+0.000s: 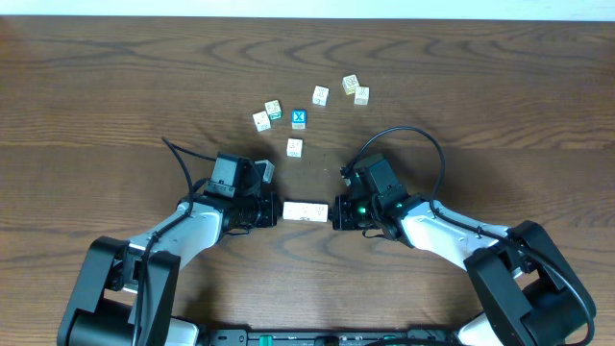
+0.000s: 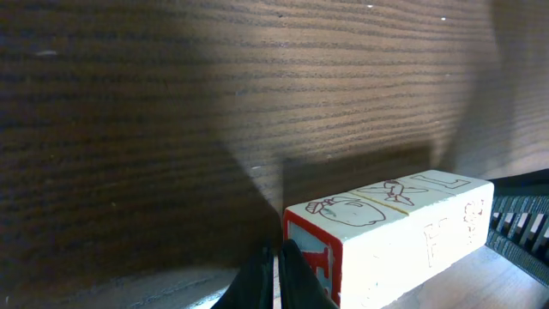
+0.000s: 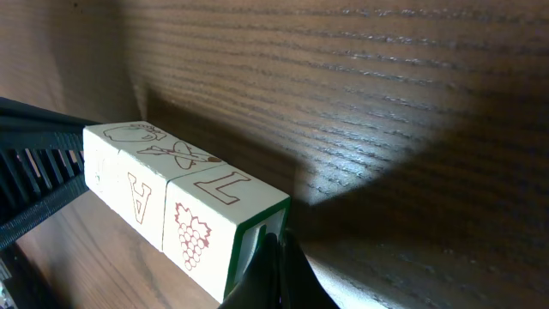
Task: Lift 3 blocks
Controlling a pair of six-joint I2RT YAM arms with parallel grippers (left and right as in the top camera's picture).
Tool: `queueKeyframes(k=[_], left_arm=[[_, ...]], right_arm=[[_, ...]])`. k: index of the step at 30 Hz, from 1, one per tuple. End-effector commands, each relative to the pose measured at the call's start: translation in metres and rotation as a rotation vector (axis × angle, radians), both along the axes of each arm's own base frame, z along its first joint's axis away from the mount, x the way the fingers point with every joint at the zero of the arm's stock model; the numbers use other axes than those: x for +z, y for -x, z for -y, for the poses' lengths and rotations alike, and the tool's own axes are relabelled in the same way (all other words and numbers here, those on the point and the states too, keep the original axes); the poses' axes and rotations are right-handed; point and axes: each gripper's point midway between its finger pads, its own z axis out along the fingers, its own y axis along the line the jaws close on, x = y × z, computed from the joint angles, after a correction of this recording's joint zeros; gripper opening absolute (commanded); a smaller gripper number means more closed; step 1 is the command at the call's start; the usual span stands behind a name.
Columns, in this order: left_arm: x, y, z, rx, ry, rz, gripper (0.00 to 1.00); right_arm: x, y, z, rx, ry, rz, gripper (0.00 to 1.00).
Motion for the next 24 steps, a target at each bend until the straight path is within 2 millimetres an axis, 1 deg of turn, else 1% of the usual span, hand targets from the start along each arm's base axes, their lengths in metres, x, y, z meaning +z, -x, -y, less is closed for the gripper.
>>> queueKeyframes(k=[1,4,7,11,17,24], left_arm=[[0.015,0.007,0.028,-0.08,0.109,-0.012,0.07],[0.015,0.007,0.028,-0.081,0.111,-0.014,0.07],[0.019,0.008,0.032,-0.095,0.142,-0.016,0.07],[0.021,0.008,0.034,-0.101,0.156,-0.012,0.07],[0.026,0.008,0.039,-0.108,0.193,-0.01,0.07],[0.026,0.007,0.039,-0.109,0.193,-0.004,0.07]], right_arm=[[0.019,0.015,-0.032,0.129,-0.117,-0.007,0.01],[0.023,0.015,-0.036,0.142,-0.144,-0.001,0.01],[0.029,0.013,-0.042,0.156,-0.179,0.015,0.01],[0.033,0.01,-0.045,0.14,-0.199,0.012,0.01],[0.049,0.007,-0.057,0.151,-0.285,0.023,0.01],[0.051,0.014,-0.062,0.179,-0.302,0.014,0.01]])
